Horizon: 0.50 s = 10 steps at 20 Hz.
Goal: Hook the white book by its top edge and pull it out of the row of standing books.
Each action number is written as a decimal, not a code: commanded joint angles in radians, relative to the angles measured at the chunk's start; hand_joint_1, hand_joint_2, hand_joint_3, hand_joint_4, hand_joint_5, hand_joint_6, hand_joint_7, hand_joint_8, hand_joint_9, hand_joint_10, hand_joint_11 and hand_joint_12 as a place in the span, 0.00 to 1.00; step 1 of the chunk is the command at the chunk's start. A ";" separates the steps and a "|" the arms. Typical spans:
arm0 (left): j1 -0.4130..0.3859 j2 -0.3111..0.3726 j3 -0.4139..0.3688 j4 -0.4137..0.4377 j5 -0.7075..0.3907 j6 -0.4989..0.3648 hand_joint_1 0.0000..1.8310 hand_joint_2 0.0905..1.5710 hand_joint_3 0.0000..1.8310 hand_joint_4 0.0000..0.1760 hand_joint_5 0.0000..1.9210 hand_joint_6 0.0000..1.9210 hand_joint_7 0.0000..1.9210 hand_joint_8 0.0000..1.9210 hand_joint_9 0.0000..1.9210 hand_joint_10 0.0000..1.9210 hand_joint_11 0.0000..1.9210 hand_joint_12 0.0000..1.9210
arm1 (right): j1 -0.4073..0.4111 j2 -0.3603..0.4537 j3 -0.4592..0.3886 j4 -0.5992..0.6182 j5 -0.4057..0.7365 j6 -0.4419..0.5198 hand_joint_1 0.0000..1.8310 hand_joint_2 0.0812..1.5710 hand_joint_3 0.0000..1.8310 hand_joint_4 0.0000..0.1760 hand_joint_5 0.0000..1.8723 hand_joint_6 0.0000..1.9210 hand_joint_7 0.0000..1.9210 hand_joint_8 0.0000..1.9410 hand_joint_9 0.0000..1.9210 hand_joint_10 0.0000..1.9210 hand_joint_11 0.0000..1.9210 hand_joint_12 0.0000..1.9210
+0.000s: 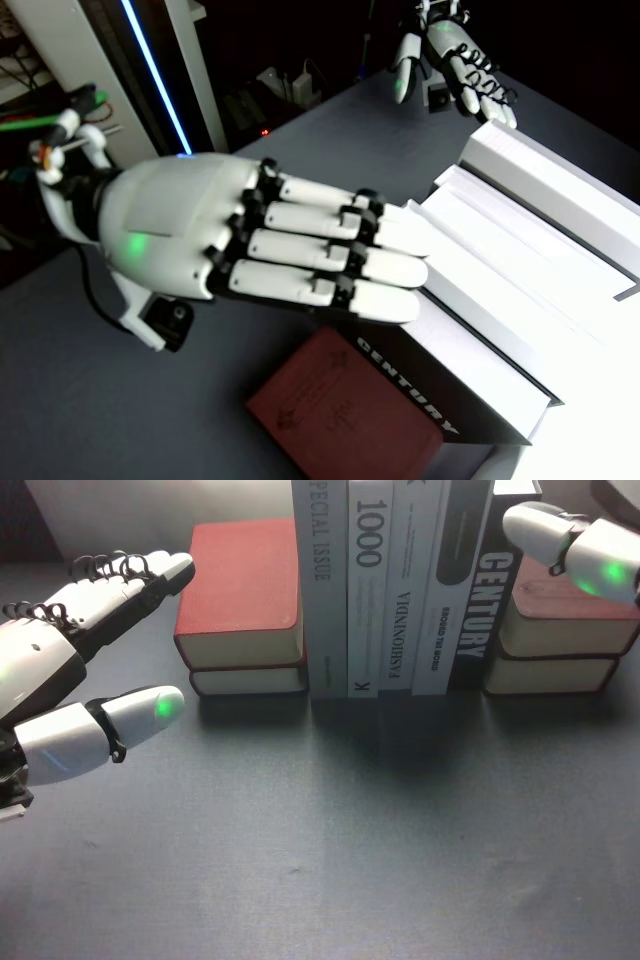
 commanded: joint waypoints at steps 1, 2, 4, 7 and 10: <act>-0.007 -0.001 0.004 -0.018 -0.120 -0.006 0.12 0.87 0.00 0.39 0.00 0.00 0.00 0.00 0.00 0.00 0.00 0.00 | 0.018 0.001 0.008 -0.003 0.110 -0.001 0.15 0.92 0.00 0.00 0.15 0.03 0.00 0.00 0.00 0.00 0.00 0.00; -0.007 -0.002 0.005 -0.018 -0.120 -0.006 0.12 0.87 0.00 0.40 0.00 0.00 0.00 0.00 0.00 0.00 0.00 0.00 | 0.021 -0.001 0.010 -0.003 0.108 -0.001 0.14 0.92 0.00 0.00 0.15 0.02 0.00 0.00 0.00 0.00 0.00 0.00; -0.007 -0.005 0.006 -0.019 -0.120 -0.006 0.14 0.87 0.00 0.39 0.00 0.00 0.00 0.00 0.00 0.00 0.00 0.00 | 0.023 -0.004 0.009 -0.006 0.107 -0.001 0.11 0.92 0.00 0.00 0.16 0.02 0.00 0.00 0.00 0.00 0.00 0.00; -0.007 -0.007 0.007 -0.022 -0.120 -0.007 0.12 0.87 0.00 0.47 0.00 0.00 0.00 0.00 0.00 0.00 0.00 0.00 | 0.023 -0.007 0.007 -0.012 0.103 -0.001 0.11 0.92 0.00 0.00 0.17 0.02 0.00 0.00 0.00 0.00 0.00 0.00; -0.005 -0.007 0.007 -0.024 -0.124 -0.008 0.12 0.87 0.00 0.49 0.00 0.00 0.00 0.00 0.00 0.00 0.00 0.00 | 0.023 -0.009 0.006 -0.015 0.092 -0.001 0.11 0.92 0.00 0.00 0.21 0.04 0.00 0.00 0.00 0.00 0.00 0.00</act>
